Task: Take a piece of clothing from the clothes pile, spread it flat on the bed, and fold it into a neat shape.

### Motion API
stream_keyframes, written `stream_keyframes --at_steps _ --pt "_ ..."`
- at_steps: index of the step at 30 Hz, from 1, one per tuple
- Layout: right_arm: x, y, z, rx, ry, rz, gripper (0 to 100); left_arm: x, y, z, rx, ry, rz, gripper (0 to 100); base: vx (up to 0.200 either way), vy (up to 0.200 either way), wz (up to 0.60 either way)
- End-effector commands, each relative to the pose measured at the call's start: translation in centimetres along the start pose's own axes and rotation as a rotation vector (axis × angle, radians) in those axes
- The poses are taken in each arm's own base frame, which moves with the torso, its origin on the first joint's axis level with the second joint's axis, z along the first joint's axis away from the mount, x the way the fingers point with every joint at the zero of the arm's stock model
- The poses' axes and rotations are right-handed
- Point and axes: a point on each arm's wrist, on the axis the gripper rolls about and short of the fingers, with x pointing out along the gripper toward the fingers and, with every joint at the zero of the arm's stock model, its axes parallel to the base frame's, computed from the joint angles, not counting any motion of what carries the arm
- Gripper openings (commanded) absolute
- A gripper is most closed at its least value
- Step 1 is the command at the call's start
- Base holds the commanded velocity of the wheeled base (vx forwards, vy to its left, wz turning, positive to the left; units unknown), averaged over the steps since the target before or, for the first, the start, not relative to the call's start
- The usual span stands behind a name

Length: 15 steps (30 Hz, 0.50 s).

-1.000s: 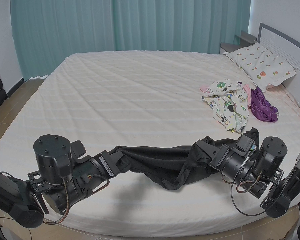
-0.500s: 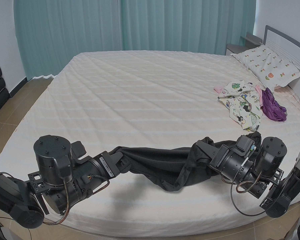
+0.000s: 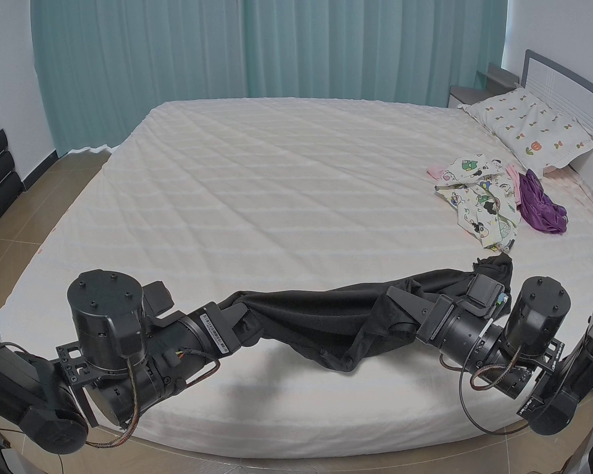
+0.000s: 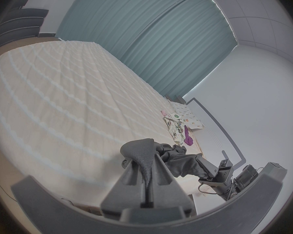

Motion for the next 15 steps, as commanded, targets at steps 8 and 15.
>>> stream_keyframes --at_steps 8,15 --pt "-3.5 3.5 0.7 -0.101 -0.019 0.146 0 -2.0 -1.5 0.7 -0.006 -0.027 -0.08 0 -0.2 0.0 0.0" --pt "-9.2 9.3 8.2 -0.144 -0.302 0.442 0 -5.5 -4.3 5.1 -0.019 -0.182 -0.199 0 -0.057 0.0 0.0"
